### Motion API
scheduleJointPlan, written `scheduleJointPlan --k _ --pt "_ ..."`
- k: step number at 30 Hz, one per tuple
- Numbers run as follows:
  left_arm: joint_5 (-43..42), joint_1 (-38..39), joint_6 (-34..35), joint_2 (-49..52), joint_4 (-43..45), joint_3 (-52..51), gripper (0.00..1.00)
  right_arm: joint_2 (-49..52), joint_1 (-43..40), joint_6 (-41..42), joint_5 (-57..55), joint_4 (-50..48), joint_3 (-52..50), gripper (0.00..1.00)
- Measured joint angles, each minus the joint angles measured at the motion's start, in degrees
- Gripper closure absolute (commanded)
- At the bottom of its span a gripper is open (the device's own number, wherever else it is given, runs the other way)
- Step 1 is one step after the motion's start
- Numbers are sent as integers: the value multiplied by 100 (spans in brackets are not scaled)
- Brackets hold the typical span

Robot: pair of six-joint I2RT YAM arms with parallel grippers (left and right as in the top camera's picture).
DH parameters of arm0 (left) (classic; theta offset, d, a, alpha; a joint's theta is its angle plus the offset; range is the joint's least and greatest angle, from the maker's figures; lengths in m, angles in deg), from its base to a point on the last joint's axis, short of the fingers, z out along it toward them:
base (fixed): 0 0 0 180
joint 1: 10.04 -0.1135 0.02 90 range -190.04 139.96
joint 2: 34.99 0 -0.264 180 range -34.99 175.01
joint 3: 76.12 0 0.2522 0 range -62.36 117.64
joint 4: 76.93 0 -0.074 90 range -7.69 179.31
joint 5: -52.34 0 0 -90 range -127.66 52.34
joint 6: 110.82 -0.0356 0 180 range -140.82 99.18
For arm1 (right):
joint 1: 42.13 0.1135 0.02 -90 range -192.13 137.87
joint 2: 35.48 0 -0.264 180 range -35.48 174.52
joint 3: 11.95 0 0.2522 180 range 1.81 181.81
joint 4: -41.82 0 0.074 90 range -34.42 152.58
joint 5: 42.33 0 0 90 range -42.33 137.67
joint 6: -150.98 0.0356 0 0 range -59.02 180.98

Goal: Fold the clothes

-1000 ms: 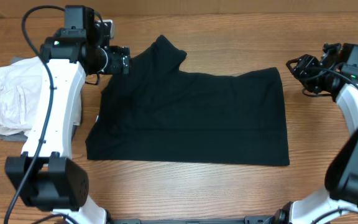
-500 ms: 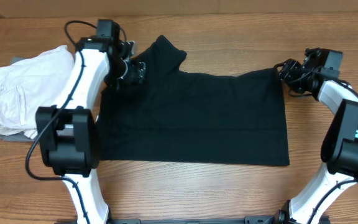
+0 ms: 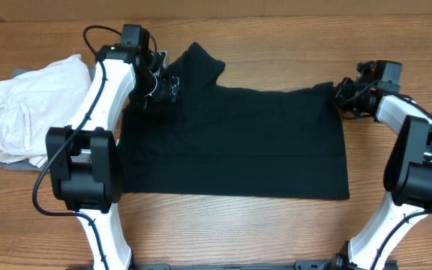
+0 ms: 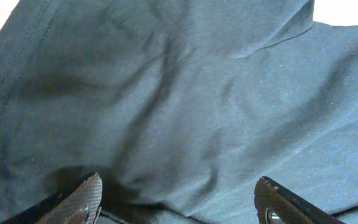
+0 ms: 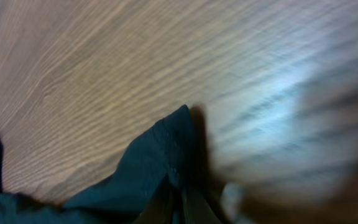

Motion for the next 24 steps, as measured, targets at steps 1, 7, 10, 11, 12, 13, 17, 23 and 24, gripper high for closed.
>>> scheduleJointPlan --k 1,7,10,11,12,13,17,23,24 --pt "0 0 0 0 0 0 19 -24 -57 0 28 76 15 96" --pt "0 0 0 0 31 0 19 -623 -409 2 210 444 33 96" --pt "0 0 0 0 74 0 19 -975 -457 -4 164 678 90 96" --pt "-2 0 0 0 114 0 19 -1060 -457 0 131 748 127 96" --pt "-20 0 0 2 166 0 19 -1104 -457 -2 96 824 155 96" --pt "-42 0 0 0 212 0 19 -1119 -446 -2 57 887 177 96" --pt "-214 0 0 0 302 0 19 -1115 -442 9 -138 1108 179 91" --pt "-374 0 0 2 389 0 19 -1117 -442 57 -308 1180 179 88" --pt "-422 0 0 0 426 0 19 -1117 -442 92 -367 1215 179 91"
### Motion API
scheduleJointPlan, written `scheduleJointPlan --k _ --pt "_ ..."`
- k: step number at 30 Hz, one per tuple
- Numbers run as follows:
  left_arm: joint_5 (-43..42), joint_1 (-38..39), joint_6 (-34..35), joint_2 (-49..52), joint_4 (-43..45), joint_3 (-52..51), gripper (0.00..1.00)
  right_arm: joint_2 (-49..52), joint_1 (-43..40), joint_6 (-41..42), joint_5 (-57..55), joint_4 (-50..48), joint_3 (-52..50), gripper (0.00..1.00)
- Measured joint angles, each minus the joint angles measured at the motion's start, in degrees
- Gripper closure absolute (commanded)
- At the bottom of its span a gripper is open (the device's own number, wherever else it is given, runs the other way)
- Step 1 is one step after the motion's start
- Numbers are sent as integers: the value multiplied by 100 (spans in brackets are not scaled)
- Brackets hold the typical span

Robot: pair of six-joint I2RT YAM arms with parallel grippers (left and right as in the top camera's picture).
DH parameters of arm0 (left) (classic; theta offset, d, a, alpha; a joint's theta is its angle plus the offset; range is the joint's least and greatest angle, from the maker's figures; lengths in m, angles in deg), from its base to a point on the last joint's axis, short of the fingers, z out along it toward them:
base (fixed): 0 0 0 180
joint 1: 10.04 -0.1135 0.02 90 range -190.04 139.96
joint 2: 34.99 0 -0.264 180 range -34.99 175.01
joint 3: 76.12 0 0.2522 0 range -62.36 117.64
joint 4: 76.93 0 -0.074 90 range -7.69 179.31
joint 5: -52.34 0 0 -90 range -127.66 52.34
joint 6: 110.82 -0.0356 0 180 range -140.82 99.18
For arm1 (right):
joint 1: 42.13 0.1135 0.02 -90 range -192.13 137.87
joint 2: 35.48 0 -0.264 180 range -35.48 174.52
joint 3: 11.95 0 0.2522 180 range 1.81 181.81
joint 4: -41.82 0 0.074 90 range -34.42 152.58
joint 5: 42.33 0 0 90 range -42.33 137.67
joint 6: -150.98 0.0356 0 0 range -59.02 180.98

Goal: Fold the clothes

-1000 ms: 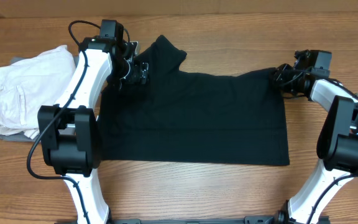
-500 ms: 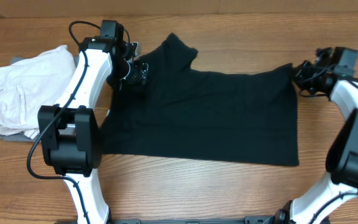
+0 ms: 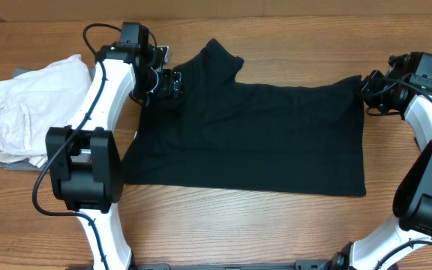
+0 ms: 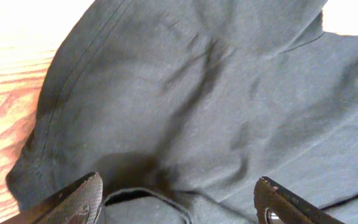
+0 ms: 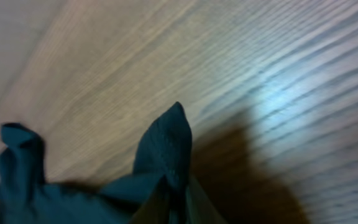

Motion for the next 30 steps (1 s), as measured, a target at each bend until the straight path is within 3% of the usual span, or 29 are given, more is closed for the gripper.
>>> scheduleJointPlan --k 1,6,8,9,12,13,20,27,30 --pt "-55 0 0 0 37 0 19 2 0 37 -72 20 0 96" --pt "-278 0 0 0 116 0 18 0 0 144 -225 7 0 96" --pt "-315 0 0 0 118 0 18 0 0 179 -258 20 0 84" --pt "-328 0 0 0 118 0 18 0 0 216 -269 20 0 84" --pt "-332 0 0 0 118 0 18 0 0 197 -297 20 0 89" --pt "-332 0 0 0 118 0 18 0 -2 205 -299 17 0 96" --pt "-343 0 0 0 240 0 18 0 0 212 -275 92 0 96" --pt "-352 35 0 0 284 0 16 0 0 433 -426 780 2 96" --pt "-352 68 2 0 439 0 21 0 0 468 -439 837 2 96"
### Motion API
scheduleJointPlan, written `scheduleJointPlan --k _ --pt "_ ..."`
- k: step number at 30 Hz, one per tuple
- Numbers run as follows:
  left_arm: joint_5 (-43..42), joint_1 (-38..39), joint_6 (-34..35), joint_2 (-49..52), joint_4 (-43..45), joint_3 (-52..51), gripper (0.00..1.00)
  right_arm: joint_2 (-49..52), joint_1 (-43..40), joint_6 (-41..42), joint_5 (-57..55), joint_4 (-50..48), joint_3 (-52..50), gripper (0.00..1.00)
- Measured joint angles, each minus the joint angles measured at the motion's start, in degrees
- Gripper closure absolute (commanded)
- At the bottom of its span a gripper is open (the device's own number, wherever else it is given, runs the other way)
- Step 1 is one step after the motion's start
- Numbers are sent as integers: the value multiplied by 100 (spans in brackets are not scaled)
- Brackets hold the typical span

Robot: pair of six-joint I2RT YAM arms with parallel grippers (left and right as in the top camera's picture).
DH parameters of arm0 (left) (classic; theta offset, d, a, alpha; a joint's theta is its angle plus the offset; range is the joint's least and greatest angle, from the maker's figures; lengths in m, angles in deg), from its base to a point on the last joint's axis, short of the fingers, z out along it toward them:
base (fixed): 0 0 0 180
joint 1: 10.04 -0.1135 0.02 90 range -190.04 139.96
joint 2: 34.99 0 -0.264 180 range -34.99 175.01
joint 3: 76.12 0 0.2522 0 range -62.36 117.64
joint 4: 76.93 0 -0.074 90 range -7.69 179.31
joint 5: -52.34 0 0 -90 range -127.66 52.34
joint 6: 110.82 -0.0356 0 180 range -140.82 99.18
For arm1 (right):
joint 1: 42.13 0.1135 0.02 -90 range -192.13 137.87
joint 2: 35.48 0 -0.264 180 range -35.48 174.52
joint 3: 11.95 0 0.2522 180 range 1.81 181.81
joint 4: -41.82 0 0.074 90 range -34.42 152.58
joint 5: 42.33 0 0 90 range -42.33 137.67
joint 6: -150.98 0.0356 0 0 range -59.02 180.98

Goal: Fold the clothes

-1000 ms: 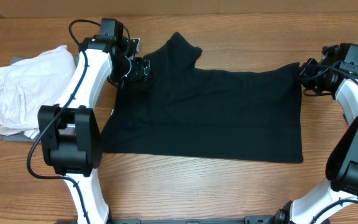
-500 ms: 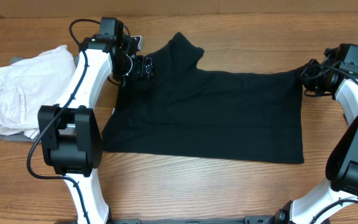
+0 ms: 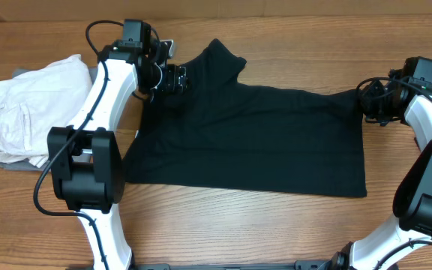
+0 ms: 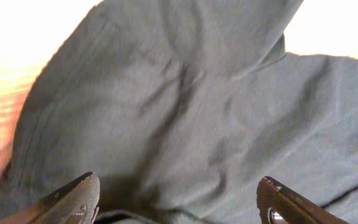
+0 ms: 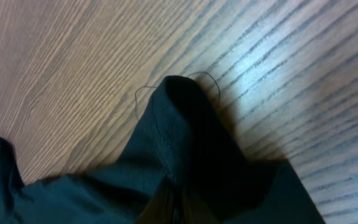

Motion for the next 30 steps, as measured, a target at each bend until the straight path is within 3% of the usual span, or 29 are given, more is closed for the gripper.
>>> scheduleJointPlan --k 3,8,17,30 --pt "0 37 2 0 291 0 25 0 -2 24 9 105 0 96" --pt "2 149 13 0 1045 0 12 0 0 37 33 282 0 96" --pt "46 334 7 280 2439 17 7 0 -2 39 33 507 0 96" --pt "640 680 -431 1513 4275 22 21 0 0 37 35 691 0 96"
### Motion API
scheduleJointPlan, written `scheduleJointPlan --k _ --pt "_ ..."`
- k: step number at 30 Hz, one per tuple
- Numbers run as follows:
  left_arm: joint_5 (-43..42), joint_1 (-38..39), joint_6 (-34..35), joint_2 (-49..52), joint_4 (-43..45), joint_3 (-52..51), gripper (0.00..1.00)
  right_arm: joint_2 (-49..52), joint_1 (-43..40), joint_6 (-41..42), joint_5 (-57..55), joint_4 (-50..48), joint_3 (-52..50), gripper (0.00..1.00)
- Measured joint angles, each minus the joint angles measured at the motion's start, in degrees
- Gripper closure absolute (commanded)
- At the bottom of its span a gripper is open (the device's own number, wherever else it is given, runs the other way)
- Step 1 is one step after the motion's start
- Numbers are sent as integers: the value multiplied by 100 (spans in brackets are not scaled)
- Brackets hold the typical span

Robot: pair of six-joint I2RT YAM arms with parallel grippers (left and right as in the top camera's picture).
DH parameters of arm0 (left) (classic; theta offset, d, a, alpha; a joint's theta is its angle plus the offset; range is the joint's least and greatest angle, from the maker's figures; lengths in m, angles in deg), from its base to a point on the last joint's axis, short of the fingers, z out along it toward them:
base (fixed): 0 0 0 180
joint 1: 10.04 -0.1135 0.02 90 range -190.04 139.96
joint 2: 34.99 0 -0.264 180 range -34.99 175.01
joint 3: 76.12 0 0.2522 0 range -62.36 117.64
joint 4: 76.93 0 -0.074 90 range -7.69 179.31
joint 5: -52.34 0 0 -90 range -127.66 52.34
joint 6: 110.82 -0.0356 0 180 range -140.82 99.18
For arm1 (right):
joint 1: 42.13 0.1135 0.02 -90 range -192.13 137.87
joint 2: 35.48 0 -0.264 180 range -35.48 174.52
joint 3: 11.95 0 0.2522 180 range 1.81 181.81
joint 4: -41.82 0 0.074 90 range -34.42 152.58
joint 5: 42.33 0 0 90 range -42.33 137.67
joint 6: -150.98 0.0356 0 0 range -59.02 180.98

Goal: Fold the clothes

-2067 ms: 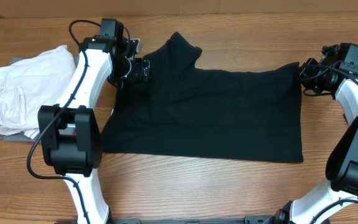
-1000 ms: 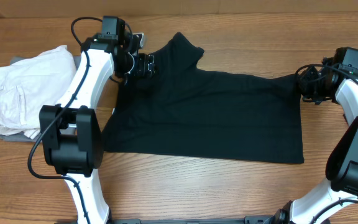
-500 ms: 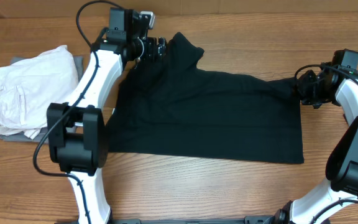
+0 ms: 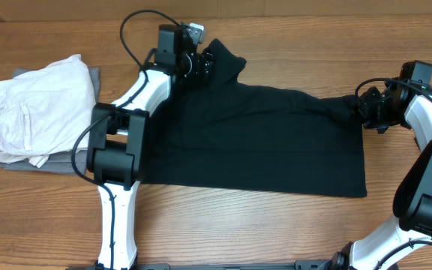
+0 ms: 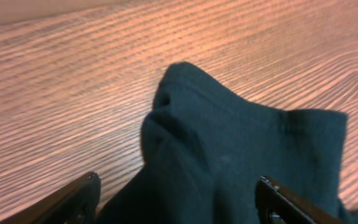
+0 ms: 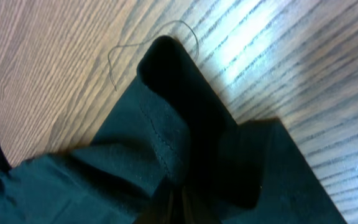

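Note:
A black shirt [image 4: 253,139] lies spread flat on the wooden table, one sleeve [image 4: 227,61] pointing to the far edge. My left gripper [image 4: 201,67] is open over that sleeve; in the left wrist view the sleeve end [image 5: 229,143] lies between and ahead of the spread fingertips [image 5: 86,193], and nothing is gripped. My right gripper [image 4: 370,112] is shut on the shirt's far right corner [image 6: 166,124], which rests low on the wood, fabric bunched at the jaws [image 6: 176,202].
A pile of white clothes [image 4: 28,112] on a grey garment [image 4: 21,161] sits at the left end of the table. A loose thread [image 6: 135,46] lies on the wood by the right corner. Bare table [image 4: 238,225] runs along the front.
My left gripper has gone from the shirt's left shoulder to the far sleeve, up and to the right, still open. The right gripper holds the same corner, barely shifted.
At first the shirt lay further left, my right gripper shut on its far right corner and my left open over the left shoulder. Then the corner and the shirt were further right. Later the corner sat lower on the wood. Now the left gripper is over the sleeve.

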Motion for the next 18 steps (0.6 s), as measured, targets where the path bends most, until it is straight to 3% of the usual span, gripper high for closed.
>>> scheduleJointPlan --k 3,5,7,9,13,18 --pt "105 66 -20 125 24 0 29 0 0 2 2 22 0 96" --pt "155 81 -37 212 2 0 50 0 0 0 0 33 -2 96" --pt "214 94 -76 306 4 0 62 0 0 0 0 39 0 96" --pt "236 85 -92 310 -46 17 62 0 0 -2 0 52 0 96" --pt "251 79 -72 308 -61 20 78 0 0 -50 0 83 0 96" --pt "251 79 -59 175 -380 20 82 0 0 -162 -9 90 0 96"
